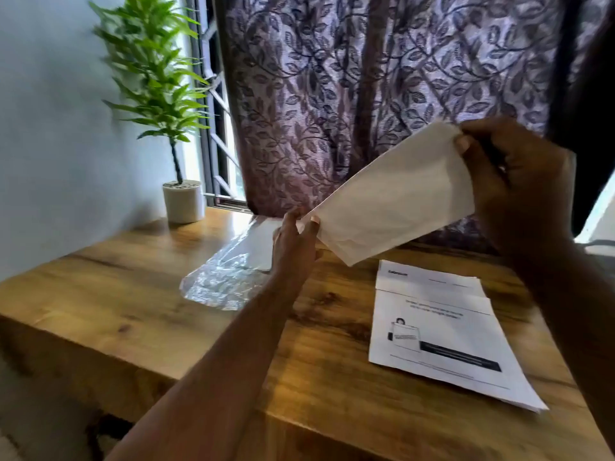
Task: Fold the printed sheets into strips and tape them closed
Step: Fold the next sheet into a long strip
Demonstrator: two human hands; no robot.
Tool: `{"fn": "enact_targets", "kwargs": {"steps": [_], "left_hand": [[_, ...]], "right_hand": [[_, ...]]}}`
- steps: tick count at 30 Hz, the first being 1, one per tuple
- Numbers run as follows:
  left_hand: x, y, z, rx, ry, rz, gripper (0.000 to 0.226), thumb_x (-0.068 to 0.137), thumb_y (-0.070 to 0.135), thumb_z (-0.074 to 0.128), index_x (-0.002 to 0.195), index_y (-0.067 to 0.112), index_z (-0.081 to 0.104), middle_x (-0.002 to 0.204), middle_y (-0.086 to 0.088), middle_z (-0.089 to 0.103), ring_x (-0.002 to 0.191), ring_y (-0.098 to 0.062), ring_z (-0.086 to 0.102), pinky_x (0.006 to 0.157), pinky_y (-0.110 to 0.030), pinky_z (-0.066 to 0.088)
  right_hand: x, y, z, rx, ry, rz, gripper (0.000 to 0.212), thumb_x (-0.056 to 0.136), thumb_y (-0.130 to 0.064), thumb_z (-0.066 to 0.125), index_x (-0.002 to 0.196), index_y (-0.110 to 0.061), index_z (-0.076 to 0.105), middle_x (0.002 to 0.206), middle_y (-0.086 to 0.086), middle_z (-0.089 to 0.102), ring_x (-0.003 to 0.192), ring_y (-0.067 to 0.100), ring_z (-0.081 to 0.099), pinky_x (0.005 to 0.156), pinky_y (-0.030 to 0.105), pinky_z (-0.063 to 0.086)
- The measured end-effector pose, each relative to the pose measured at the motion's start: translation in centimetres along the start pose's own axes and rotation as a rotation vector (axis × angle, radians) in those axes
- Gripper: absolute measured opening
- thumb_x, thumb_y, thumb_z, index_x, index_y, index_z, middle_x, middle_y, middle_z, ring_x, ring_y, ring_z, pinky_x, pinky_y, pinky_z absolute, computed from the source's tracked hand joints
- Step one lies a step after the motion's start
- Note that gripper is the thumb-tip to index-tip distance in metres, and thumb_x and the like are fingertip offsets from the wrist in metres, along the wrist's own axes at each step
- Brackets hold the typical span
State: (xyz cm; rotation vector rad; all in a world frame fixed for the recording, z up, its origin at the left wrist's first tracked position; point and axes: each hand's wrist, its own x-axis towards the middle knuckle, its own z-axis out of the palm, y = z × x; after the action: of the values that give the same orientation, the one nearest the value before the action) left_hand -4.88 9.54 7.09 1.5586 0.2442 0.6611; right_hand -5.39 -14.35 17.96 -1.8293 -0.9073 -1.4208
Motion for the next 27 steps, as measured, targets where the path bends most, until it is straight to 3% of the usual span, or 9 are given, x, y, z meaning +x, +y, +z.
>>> {"fn": "enact_targets", "kwargs": {"steps": [3,6,8,11,14,16,20,23,27], "left_hand": [[0.1,0.2,3.1,-0.368,-0.243,-0.283,0.045,0.102,0.056,0.041,0.119,0.019,0.06,0.085,-0.006,0.074,0.066,-0.022,0.071,0.058,-0.035,0.06],[0.4,-0.3,6.2,-0.641,-0.292,-0.471,0.063,0.096,0.065,0.043,0.113,0.009,0.064,0.085,-0.014,0.078,0.071,-0.027,0.077,0.053,-0.037,0.06],[0.5,-1.1,7.8,-0.53,-0.296,-0.482,0.038,0.1,0.044,0.055,0.105,0.008,0.068,0.091,-0.015,0.078,0.074,-0.026,0.077,0.055,-0.038,0.061],[0.4,-2.5,9.9,-0.347,-0.356,-0.467,0.024,0.095,0.008,0.061,0.117,0.003,0.067,0.118,-0.023,0.071,0.094,-0.036,0.072,0.074,-0.046,0.06],[0.1,-3.2,11.3,-0.343,-0.408,-0.454,0.022,0.092,0.0,0.06,0.111,0.004,0.069,0.117,-0.023,0.072,0.089,-0.034,0.072,0.07,-0.042,0.06],[0.1,-3.6,12.0,-0.34,-0.459,-0.482,0.028,0.091,-0.002,0.058,0.116,0.003,0.068,0.117,-0.023,0.072,0.1,-0.038,0.071,0.081,-0.048,0.059],[-0.1,-4.7,12.7,-0.307,-0.543,-0.548,0.026,0.091,0.004,0.058,0.115,0.001,0.068,0.107,-0.022,0.075,0.092,-0.037,0.074,0.076,-0.043,0.061],[-0.1,-5.2,13.0,-0.28,-0.593,-0.524,0.023,0.096,0.019,0.06,0.11,0.004,0.07,0.103,-0.018,0.077,0.085,-0.032,0.076,0.066,-0.038,0.061],[0.1,-5.7,13.4,-0.248,-0.615,-0.469,0.025,0.097,0.024,0.061,0.091,0.009,0.08,0.099,-0.016,0.078,0.081,-0.028,0.077,0.065,-0.035,0.062]], "right_hand": [[-2.6,1.3,-2.6,-0.03,-0.116,-0.2,0.018,0.101,-0.013,0.059,0.109,-0.005,0.073,0.096,0.007,0.074,0.083,0.014,0.064,0.077,0.022,0.048],[-5.9,2.4,-4.7,-0.013,-0.247,-0.412,0.015,0.098,-0.007,0.066,0.107,-0.002,0.076,0.104,0.006,0.074,0.092,0.015,0.07,0.09,0.022,0.052],[-7.8,2.7,-5.4,0.059,-0.349,-0.469,0.017,0.093,-0.007,0.073,0.108,0.001,0.076,0.108,0.01,0.075,0.096,0.02,0.074,0.085,0.035,0.059],[-10.2,3.2,-6.2,0.061,-0.463,-0.484,0.018,0.094,-0.018,0.074,0.104,-0.003,0.079,0.105,0.007,0.078,0.091,0.018,0.075,0.077,0.035,0.059],[-12.1,4.2,-6.4,0.072,-0.574,-0.326,0.041,0.102,-0.046,0.054,0.105,-0.014,0.079,0.104,-0.002,0.078,0.089,0.011,0.072,0.076,0.028,0.056],[-12.8,5.3,-5.3,0.122,-0.589,-0.147,0.044,0.105,-0.047,0.046,0.109,-0.017,0.077,0.108,-0.006,0.077,0.094,0.007,0.071,0.078,0.027,0.056],[-12.6,9.1,-1.1,-0.025,-0.458,0.205,0.023,0.095,-0.033,0.065,0.111,-0.02,0.074,0.112,-0.004,0.075,0.099,0.003,0.063,0.083,0.026,0.05],[-12.8,12.4,1.7,-0.12,-0.613,0.445,0.043,0.091,-0.035,0.072,0.132,-0.027,0.061,0.133,-0.003,0.063,0.112,0.013,0.057,0.092,0.026,0.036],[-13.6,14.6,3.9,-0.073,-0.673,0.536,0.039,0.092,-0.036,0.071,0.129,-0.025,0.064,0.12,-0.003,0.067,0.097,0.009,0.056,0.08,0.026,0.04]]}}
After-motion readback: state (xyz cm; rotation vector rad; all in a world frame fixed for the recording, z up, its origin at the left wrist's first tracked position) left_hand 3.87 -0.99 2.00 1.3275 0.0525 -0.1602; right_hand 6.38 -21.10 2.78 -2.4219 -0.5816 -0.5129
